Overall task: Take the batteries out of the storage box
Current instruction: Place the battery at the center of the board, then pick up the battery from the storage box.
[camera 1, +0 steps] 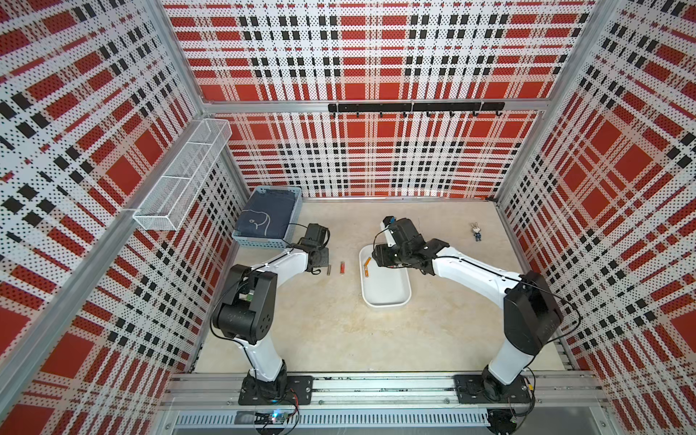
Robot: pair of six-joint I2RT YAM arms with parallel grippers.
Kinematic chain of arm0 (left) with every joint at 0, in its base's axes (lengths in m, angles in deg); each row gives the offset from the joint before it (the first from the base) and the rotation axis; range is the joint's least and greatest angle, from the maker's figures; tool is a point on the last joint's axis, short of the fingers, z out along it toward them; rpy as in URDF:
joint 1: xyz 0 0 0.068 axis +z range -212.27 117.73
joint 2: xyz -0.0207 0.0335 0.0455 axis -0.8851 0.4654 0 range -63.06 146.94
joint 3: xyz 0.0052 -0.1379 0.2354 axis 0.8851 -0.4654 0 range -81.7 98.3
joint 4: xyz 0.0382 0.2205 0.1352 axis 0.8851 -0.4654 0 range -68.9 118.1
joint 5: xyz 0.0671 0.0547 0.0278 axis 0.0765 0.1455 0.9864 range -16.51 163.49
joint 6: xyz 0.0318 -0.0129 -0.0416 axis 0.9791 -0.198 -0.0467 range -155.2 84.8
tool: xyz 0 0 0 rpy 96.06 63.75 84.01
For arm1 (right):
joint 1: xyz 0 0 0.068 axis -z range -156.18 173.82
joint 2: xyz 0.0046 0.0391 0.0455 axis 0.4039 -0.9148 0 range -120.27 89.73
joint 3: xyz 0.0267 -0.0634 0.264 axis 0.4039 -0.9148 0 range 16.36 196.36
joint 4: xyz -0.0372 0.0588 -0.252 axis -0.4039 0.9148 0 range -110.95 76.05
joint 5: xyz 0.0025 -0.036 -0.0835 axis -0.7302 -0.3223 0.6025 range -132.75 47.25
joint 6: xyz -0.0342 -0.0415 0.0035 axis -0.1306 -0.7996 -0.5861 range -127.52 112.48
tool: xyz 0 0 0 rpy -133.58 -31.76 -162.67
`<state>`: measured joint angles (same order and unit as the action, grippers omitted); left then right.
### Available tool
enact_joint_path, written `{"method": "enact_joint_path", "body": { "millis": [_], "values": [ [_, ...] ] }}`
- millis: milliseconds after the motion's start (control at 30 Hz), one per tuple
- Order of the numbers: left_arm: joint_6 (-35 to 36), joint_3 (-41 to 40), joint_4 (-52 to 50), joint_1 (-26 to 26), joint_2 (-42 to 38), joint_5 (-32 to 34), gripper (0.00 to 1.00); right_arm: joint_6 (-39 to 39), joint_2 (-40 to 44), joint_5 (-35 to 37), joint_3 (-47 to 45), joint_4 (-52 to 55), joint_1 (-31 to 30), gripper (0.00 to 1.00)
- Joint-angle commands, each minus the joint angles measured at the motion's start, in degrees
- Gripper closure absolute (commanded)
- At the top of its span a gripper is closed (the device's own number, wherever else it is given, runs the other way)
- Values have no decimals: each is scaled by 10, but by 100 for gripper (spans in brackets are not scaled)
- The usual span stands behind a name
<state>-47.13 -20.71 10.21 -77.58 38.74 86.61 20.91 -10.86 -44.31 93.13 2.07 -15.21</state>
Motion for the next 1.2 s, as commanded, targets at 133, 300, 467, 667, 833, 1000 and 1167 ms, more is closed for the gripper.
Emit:
{"method": "enact_joint_path", "body": {
  "millis": [133,300,467,667,833,1000,1167],
  "values": [
    [-2,-1,22,5,39,23,100,53,-77,21,63,67,-18,48],
    [-9,-1,19,6,55,31,100,54,-114,32,81,80,-24,49],
    [-12,-3,17,5,55,37,91,46,-140,33,93,82,-30,50],
    [-26,-6,12,-2,33,38,77,49,-162,35,98,76,-34,51],
    [-37,-2,-5,-13,-2,42,76,47,-173,32,107,74,-38,51],
    [-65,-16,-14,-37,-63,69,75,47,-191,43,123,77,-41,52],
    [-89,-60,1,-61,-139,85,61,39,-215,70,149,89,-41,53]
  ]
}}
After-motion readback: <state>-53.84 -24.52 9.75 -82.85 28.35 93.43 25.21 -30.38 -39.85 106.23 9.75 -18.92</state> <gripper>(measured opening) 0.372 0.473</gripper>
